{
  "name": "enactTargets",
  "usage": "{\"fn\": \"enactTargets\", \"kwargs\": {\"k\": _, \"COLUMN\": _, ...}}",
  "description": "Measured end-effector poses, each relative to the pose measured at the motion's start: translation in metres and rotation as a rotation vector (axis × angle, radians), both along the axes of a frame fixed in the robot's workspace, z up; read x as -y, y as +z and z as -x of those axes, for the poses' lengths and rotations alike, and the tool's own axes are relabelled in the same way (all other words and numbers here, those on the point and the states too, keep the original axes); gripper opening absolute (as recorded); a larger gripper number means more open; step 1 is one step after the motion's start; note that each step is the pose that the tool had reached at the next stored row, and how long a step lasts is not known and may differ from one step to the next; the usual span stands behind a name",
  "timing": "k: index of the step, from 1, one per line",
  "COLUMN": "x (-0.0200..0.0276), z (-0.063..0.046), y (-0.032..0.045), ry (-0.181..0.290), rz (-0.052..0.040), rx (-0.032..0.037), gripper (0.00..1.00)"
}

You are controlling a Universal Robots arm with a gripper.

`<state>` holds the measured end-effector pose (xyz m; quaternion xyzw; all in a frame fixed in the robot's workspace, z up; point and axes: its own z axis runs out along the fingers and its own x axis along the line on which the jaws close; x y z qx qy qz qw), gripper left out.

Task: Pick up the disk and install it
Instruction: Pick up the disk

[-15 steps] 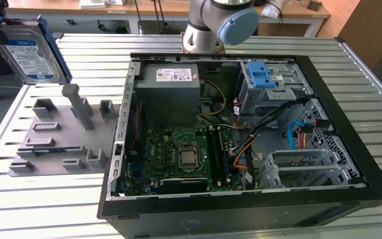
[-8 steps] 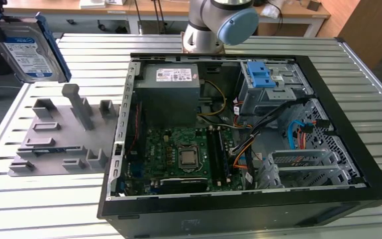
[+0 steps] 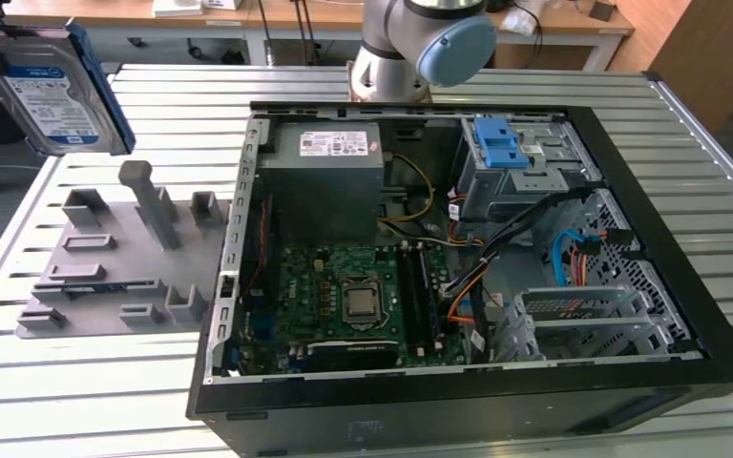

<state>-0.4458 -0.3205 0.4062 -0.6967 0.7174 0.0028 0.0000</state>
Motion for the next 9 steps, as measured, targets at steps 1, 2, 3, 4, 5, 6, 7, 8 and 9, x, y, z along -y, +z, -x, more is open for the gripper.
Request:
{"fn": "enactTargets", "kwargs": {"k": 1, "x": -0.0001, "z": 0.0000, "y": 0.0005, "ry": 0.000, "rz": 0.0000, "rx": 0.0000, "gripper": 0.36}}
{"fn": "enactTargets", "kwargs": {"k": 2, "x": -0.0001, "z": 0.0000, "y": 0.0012, "ry": 0.000, "rz": 0.0001, "rx": -0.0002, "gripper": 0.36}}
{"fn": "enactTargets", "kwargs": {"k": 3, "x": -0.0002, "z": 0.0000, "y": 0.0019, "ry": 0.000, "rz": 0.0001, "rx": -0.0002, "gripper": 0.36}}
{"fn": "enactTargets", "kwargs": {"k": 4, "x": -0.0003, "z": 0.0000, "y": 0.0026, "ry": 0.000, "rz": 0.0001, "rx": -0.0001, "gripper": 0.36}}
{"fn": "enactTargets", "kwargs": {"k": 5, "x": -0.0003, "z": 0.0000, "y": 0.0034, "ry": 0.000, "rz": 0.0001, "rx": -0.0002, "gripper": 0.36}}
{"fn": "enactTargets", "kwargs": {"k": 6, "x": -0.0004, "z": 0.0000, "y": 0.0042, "ry": 0.000, "rz": 0.0001, "rx": -0.0002, "gripper": 0.36}}
{"fn": "enactTargets", "kwargs": {"k": 7, "x": -0.0005, "z": 0.0000, "y": 0.0051, "ry": 0.000, "rz": 0.0001, "rx": -0.0002, "gripper": 0.36}}
{"fn": "enactTargets", "kwargs": {"k": 8, "x": -0.0006, "z": 0.0000, "y": 0.0060, "ry": 0.000, "rz": 0.0000, "rx": -0.0002, "gripper": 0.36}}
{"fn": "enactTargets", "kwargs": {"k": 9, "x": -0.0006, "z": 0.0000, "y": 0.0067, "ry": 0.000, "rz": 0.0001, "rx": -0.0001, "gripper": 0.36}}
